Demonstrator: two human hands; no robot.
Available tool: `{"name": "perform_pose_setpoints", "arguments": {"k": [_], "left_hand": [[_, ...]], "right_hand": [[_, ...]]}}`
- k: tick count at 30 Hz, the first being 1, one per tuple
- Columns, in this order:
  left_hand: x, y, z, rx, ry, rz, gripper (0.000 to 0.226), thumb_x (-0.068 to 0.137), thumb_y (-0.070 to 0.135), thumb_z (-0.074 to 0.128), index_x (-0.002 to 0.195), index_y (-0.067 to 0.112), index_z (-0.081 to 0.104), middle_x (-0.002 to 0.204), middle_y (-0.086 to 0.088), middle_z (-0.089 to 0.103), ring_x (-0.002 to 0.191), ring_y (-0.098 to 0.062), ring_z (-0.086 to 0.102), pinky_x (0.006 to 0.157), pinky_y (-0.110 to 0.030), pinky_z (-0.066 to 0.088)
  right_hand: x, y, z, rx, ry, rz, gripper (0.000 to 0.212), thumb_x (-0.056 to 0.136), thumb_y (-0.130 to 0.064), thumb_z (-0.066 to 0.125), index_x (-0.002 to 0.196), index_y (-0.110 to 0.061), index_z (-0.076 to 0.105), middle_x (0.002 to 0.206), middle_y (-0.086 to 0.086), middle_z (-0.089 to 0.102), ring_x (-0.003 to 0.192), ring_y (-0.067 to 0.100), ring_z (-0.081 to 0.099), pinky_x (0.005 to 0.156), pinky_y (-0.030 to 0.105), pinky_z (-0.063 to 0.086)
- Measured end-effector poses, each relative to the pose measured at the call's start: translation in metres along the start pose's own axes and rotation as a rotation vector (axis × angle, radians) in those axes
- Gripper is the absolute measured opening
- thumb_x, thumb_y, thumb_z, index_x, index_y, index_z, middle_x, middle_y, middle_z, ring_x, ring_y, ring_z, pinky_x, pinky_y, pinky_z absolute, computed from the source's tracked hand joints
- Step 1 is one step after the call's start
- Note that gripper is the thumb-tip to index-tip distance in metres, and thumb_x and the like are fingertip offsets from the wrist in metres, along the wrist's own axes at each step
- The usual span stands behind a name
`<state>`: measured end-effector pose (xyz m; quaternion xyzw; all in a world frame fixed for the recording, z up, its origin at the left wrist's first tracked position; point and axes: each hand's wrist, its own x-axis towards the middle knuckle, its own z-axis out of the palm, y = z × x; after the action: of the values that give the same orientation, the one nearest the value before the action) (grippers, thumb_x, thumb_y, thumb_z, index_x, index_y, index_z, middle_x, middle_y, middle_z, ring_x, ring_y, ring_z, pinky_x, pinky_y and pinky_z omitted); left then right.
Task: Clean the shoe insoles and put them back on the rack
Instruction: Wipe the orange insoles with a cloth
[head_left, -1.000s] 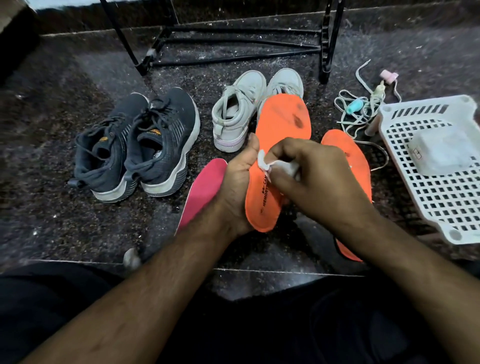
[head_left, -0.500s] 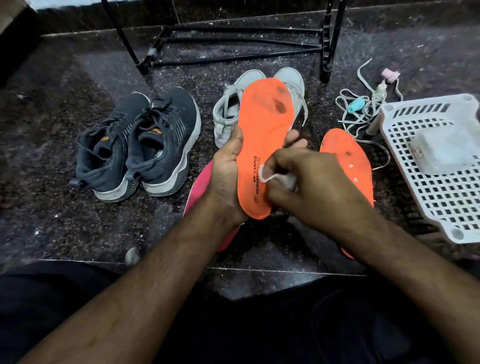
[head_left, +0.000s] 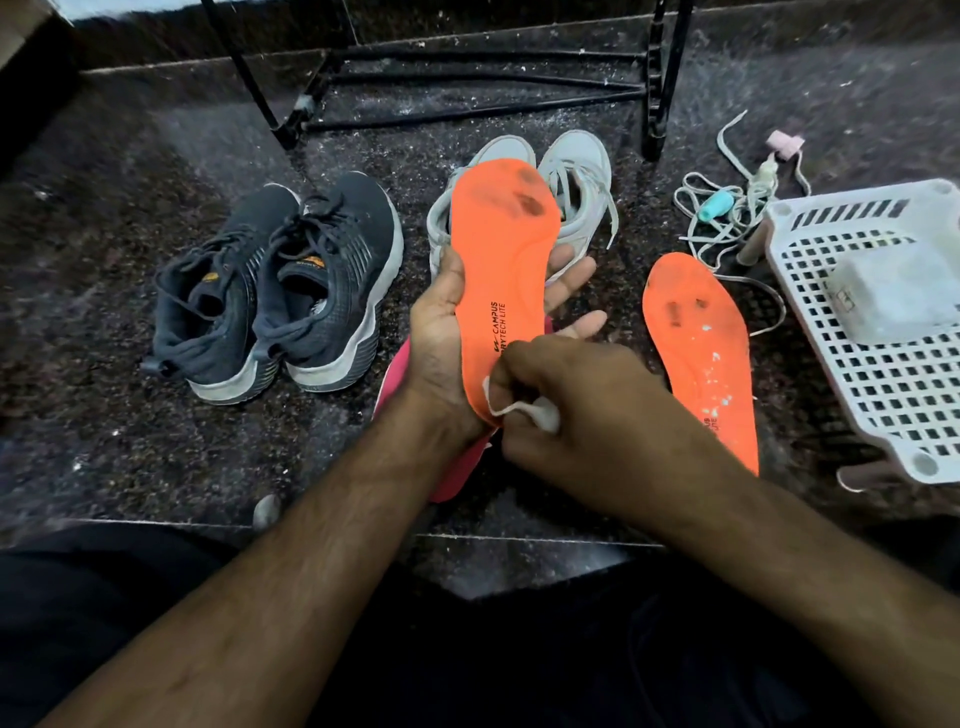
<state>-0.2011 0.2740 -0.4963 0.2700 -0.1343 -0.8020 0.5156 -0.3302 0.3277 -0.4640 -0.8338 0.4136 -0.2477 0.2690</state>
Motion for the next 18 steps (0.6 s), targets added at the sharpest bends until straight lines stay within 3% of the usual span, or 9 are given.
{"name": "perform_pose_setpoints", "arguments": {"k": [2,4,6,8,12,16,18], "left_hand": [[-0.003,-0.002,0.004,0.031,0.015,-0.014,0.084,0.099,0.064,0.021,0.139,-0.002,0.053,0.141,-0.024,0.055,0.120,-0.033,0.062,0.099,-0.055,0.050],[-0.006,-0.009,0.009,0.108,0.025,-0.028,0.080,0.099,0.061,0.026,0.115,-0.004,0.069,0.113,-0.022,0.071,0.102,-0.030,0.069,0.092,-0.042,0.055],[-0.006,-0.018,0.010,0.183,0.064,-0.025,0.068,0.101,0.055,0.027,0.107,0.002,0.069,0.092,-0.015,0.074,0.085,-0.025,0.070,0.083,-0.033,0.056],[-0.005,-0.023,0.007,0.167,0.077,-0.066,0.066,0.103,0.055,0.025,0.113,0.002,0.064,0.095,-0.014,0.074,0.085,-0.023,0.072,0.081,-0.031,0.058],[-0.006,-0.020,0.008,0.143,0.044,-0.174,0.086,0.098,0.066,0.026,0.143,-0.004,0.047,0.139,-0.023,0.058,0.123,-0.031,0.060,0.096,-0.039,0.054],[-0.005,-0.028,0.006,0.128,0.028,-0.136,0.063,0.103,0.054,0.030,0.120,0.008,0.069,0.113,-0.013,0.072,0.102,-0.025,0.070,0.093,-0.045,0.055],[-0.006,-0.033,0.006,0.195,0.014,-0.134,0.059,0.103,0.053,0.032,0.133,0.011,0.061,0.119,-0.011,0.066,0.106,-0.026,0.064,0.101,-0.059,0.049]], "right_hand": [[0.004,0.009,-0.006,-0.008,0.041,0.035,0.013,0.074,-0.018,0.058,0.085,-0.020,0.065,0.080,-0.003,0.064,0.073,0.014,0.055,0.070,0.029,0.042],[0.011,0.029,-0.017,-0.054,0.138,0.098,0.014,0.075,-0.017,0.061,0.088,-0.019,0.067,0.085,0.000,0.067,0.079,0.017,0.060,0.072,0.025,0.041],[0.017,0.044,-0.026,-0.096,0.208,0.157,0.016,0.076,-0.013,0.064,0.090,-0.019,0.069,0.087,-0.001,0.068,0.082,0.017,0.061,0.073,0.021,0.039],[0.016,0.042,-0.023,-0.092,0.211,0.167,0.016,0.076,-0.014,0.063,0.091,-0.019,0.068,0.087,-0.001,0.067,0.082,0.018,0.061,0.074,0.027,0.042],[0.008,0.015,-0.004,-0.004,0.059,0.038,0.012,0.076,-0.019,0.060,0.087,-0.021,0.063,0.082,-0.001,0.065,0.075,0.015,0.057,0.070,0.030,0.042],[0.020,0.047,-0.026,-0.073,0.178,0.154,0.015,0.078,-0.016,0.061,0.091,-0.021,0.068,0.086,-0.001,0.068,0.079,0.015,0.060,0.075,0.030,0.046],[0.027,0.066,-0.042,-0.120,0.272,0.283,0.017,0.079,-0.013,0.062,0.093,-0.020,0.069,0.088,-0.002,0.070,0.080,0.015,0.064,0.078,0.031,0.049]]}}
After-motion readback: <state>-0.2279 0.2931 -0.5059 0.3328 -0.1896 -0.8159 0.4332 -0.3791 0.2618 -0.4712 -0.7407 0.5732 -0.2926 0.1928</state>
